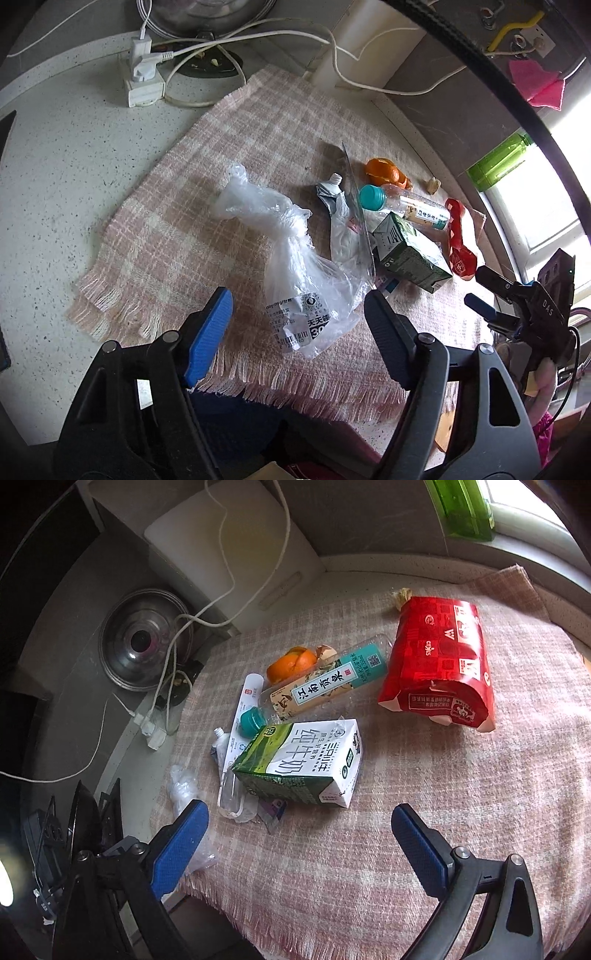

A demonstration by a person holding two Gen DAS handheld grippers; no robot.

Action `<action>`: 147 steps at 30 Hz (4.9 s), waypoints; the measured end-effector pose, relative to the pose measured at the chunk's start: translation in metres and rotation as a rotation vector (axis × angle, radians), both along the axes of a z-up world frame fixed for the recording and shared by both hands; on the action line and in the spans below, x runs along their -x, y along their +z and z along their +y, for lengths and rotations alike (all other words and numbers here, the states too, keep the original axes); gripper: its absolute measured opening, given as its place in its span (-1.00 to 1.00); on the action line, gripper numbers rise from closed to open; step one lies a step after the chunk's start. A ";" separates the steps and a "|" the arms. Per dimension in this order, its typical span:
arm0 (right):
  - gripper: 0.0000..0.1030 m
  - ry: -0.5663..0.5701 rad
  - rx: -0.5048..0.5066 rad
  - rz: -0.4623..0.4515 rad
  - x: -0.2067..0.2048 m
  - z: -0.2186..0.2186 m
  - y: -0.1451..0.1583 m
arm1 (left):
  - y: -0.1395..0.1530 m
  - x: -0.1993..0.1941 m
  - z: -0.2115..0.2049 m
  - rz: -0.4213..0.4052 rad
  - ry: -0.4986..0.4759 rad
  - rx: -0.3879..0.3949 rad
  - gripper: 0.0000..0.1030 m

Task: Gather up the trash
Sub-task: 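Grasp the plastic bag with the left tool while the right tool grasps the milk carton, then carry the bag and carton with both tools down to the blue wastebasket, then open both tools to drop the bag and carton into the wastebasket, then move both open tools back over the cloth toward the remaining items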

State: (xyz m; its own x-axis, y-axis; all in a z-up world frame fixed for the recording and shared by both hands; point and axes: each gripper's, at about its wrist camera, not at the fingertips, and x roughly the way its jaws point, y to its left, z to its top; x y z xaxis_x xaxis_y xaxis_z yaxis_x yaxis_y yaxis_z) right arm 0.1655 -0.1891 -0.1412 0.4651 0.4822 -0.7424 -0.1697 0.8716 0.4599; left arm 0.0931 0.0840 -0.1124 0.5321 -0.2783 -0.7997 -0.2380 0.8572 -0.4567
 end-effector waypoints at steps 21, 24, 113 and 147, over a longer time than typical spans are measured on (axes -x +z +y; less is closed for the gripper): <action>0.26 -0.153 -0.325 0.264 -0.046 -0.004 -0.067 | -0.051 -0.041 0.006 0.102 0.021 0.181 -0.16; 0.03 -0.153 -0.346 0.276 -0.045 -0.004 -0.070 | -0.055 -0.045 0.004 0.109 0.016 0.191 -0.48; 0.14 0.341 0.202 0.080 0.201 0.105 -0.113 | -0.112 0.168 -0.023 0.242 -0.078 0.012 -0.28; 0.59 0.027 0.073 -0.161 0.168 -0.001 0.003 | -0.008 0.083 -0.022 -0.028 -0.094 -0.058 0.21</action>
